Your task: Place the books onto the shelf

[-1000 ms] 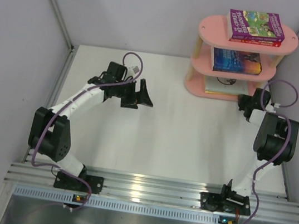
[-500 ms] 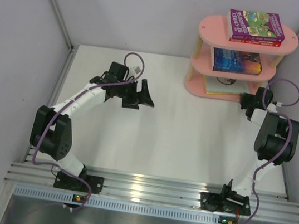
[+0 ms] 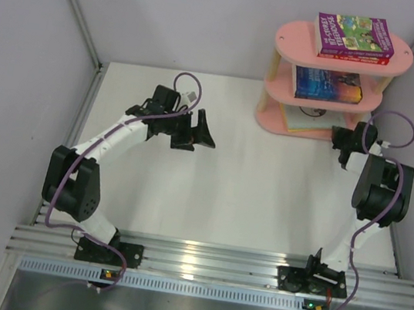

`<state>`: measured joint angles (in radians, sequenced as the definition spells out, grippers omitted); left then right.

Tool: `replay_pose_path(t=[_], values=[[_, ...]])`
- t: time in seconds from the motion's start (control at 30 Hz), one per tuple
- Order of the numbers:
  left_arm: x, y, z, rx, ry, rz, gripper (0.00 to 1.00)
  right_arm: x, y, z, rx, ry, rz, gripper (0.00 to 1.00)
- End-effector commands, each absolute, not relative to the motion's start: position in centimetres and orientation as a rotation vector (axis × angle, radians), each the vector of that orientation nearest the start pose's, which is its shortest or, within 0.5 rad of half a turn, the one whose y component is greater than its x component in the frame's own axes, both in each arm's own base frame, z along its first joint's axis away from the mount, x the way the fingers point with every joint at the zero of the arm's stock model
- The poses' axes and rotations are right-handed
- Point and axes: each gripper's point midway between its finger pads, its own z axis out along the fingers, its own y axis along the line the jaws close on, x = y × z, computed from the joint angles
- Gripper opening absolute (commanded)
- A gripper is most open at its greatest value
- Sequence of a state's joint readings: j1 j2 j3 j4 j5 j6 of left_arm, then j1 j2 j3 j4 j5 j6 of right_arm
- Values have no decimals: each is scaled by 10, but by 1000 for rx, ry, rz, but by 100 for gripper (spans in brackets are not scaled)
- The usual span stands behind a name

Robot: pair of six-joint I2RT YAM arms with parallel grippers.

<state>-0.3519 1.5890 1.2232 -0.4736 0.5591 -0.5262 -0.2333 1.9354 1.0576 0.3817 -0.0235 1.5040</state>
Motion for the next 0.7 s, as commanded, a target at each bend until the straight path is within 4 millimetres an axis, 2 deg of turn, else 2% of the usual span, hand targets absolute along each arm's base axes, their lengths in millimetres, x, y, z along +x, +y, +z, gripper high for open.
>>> replay_pose_path(t=[0.0,0.1,0.23,0.43,0.67], values=[[337,-243,183,78,2450,-1064,99,523,-85,96,1652,1364,820,0],[337,-244,182,67,2452,-1070,99,507,-90,91,1696,1349,783,0],[338,-244,186,67,2436,-1073,99,501,-98,93,1678,1358,759,0],[338,-246,189,79,2427,-1080,99,507,-99,95,1647,1341,784,0],[338,-245,184,77,2441,-1080,99,524,-100,104,1611,1315,812,0]])
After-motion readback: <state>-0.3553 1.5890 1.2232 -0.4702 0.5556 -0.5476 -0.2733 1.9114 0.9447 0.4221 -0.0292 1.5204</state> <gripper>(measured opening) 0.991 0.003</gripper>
